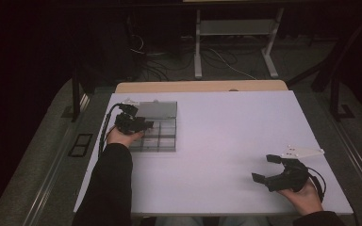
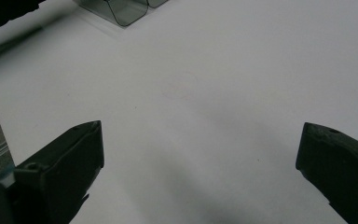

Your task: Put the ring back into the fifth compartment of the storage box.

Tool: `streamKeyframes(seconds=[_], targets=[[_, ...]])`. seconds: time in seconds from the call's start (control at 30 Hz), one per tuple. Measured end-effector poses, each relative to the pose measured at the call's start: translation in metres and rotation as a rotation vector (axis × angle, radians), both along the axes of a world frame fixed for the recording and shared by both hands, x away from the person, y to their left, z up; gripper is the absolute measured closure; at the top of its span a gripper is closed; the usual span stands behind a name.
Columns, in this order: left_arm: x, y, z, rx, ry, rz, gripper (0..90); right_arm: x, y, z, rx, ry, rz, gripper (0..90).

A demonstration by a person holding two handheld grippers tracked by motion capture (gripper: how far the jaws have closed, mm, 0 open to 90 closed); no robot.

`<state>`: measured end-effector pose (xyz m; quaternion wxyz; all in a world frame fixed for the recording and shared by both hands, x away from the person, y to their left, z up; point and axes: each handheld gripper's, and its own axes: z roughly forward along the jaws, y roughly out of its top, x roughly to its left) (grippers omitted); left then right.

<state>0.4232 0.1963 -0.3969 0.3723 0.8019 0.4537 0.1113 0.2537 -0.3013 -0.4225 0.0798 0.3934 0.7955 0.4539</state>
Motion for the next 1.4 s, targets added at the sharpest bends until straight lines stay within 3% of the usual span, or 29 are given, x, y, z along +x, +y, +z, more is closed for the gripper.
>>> streamKeyframes(seconds=[0.27, 0.43, 0.57, 1.1, 1.3, 1.4], targets=[[-0.015, -0.008, 0.016, -0.016, -0.049, -0.051, 26.3, 0.000, 0.000, 0.000, 0.000, 0.001, 0.002, 0.3], [-0.025, -0.010, 0.022, -0.072, -0.076, -0.080, 12.9, 0.000, 0.000, 0.000, 0.002, -0.001, 0.001, 0.3], [-0.031, -0.010, 0.025, -0.124, -0.060, -0.087, 0.0, -0.001, 0.000, 0.000, 0.001, -0.005, 0.000, 0.3], [-0.075, -0.002, 0.030, -0.234, -0.150, -0.098, 0.0, -0.001, 0.000, 0.001, 0.003, -0.003, -0.002, 0.3], [-0.091, -0.003, 0.025, -0.245, -0.159, -0.114, 0.0, -0.001, 0.000, 0.001, 0.003, -0.003, -0.002, 0.3], [-0.098, -0.004, 0.024, -0.274, -0.161, -0.127, 0.0, -0.001, 0.001, 0.001, 0.004, -0.003, -0.002, 0.3]])
